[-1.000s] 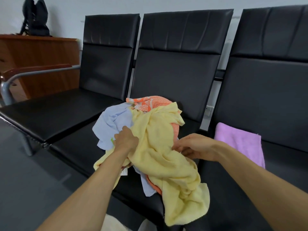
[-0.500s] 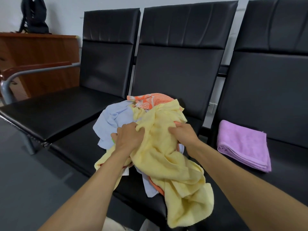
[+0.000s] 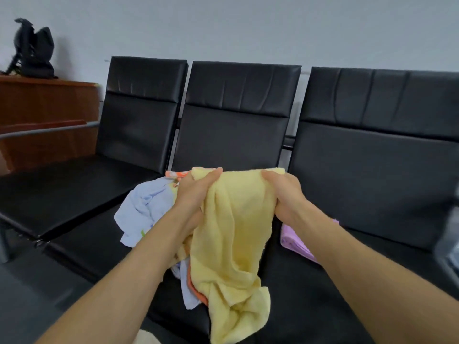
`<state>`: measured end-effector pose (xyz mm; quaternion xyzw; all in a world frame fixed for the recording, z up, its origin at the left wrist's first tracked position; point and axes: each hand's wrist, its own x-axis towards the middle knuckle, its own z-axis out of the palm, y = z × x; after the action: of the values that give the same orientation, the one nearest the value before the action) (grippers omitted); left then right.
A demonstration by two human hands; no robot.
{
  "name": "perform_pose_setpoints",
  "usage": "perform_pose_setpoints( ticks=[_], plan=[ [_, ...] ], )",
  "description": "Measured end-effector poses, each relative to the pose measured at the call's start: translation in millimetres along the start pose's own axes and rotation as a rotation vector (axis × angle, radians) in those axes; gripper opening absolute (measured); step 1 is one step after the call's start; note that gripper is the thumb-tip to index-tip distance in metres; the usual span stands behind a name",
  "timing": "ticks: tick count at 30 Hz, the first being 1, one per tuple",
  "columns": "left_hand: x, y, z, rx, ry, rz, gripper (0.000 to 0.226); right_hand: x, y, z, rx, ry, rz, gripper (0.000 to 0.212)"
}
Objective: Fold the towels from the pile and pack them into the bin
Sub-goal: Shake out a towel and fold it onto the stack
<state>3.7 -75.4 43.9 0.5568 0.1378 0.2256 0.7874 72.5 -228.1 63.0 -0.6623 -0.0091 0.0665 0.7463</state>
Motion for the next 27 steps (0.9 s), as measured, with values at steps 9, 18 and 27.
perform_pose_setpoints(
  ticks=[9,18,27],
  plan=[
    [-50.8,109.0,82.5,0.514,-0.169,0.251,0.015,-65.1,-120.2,-75.5,0.017,0.139,-0.264,0.033],
    [-108.5,159.4,152.1,0.36,-0.465,0.048,0.02,-127.2,-184.2,-164.5,0.029,0.27,-0.403,0.051],
    [-139.7,166.8,178.2,1.172,-0.612,0.444,0.07,-151.0,-189.4,-203.5,-0.222,0.472,-0.63,0.022]
  ],
)
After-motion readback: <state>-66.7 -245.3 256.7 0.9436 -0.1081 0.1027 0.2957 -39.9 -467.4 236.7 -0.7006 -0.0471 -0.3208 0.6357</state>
